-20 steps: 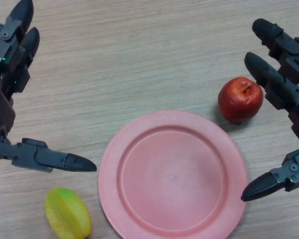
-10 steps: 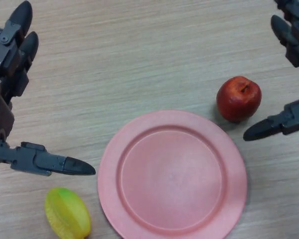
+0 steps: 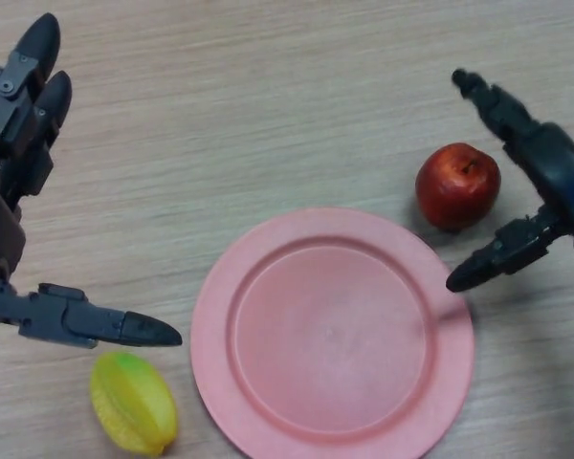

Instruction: Pick up the red apple and place it on the plate

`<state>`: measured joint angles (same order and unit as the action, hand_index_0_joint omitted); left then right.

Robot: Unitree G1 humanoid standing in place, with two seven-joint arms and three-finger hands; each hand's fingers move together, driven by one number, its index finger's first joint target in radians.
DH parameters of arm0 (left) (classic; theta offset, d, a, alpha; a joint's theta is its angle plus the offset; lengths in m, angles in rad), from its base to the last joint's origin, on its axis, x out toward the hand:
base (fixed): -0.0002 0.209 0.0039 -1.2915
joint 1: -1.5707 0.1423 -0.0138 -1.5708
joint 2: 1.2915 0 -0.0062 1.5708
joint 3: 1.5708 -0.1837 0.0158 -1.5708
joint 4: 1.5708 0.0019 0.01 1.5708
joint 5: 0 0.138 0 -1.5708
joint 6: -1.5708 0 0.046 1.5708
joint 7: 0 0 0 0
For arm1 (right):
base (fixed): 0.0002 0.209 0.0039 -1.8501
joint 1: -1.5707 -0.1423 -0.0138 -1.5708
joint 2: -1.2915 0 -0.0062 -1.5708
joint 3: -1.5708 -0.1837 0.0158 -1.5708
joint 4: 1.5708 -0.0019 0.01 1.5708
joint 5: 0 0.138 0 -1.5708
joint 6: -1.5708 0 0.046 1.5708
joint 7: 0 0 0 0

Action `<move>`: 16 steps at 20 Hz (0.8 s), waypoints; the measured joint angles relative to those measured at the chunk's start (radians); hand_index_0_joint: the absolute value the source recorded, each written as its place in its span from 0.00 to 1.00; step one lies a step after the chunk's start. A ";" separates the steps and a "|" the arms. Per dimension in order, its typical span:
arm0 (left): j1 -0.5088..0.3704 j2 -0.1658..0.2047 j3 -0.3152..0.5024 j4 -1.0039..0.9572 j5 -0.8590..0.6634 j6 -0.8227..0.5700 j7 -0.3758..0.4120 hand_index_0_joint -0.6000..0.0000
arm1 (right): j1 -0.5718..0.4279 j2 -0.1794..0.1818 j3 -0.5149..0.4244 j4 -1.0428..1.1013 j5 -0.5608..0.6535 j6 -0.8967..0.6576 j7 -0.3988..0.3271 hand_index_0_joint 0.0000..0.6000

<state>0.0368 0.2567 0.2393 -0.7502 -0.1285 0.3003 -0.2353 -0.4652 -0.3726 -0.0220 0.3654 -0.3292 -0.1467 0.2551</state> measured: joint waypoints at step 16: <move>0.001 0.000 0.010 -0.007 -0.003 -0.005 0.000 1.00 | 0.116 0.049 0.009 -0.482 -0.059 0.066 0.032 1.00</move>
<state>0.0374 0.2564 0.2493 -0.7571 -0.1312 0.2953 -0.2351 -0.3491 -0.3233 -0.0128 -0.1171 -0.3878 -0.0810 0.2869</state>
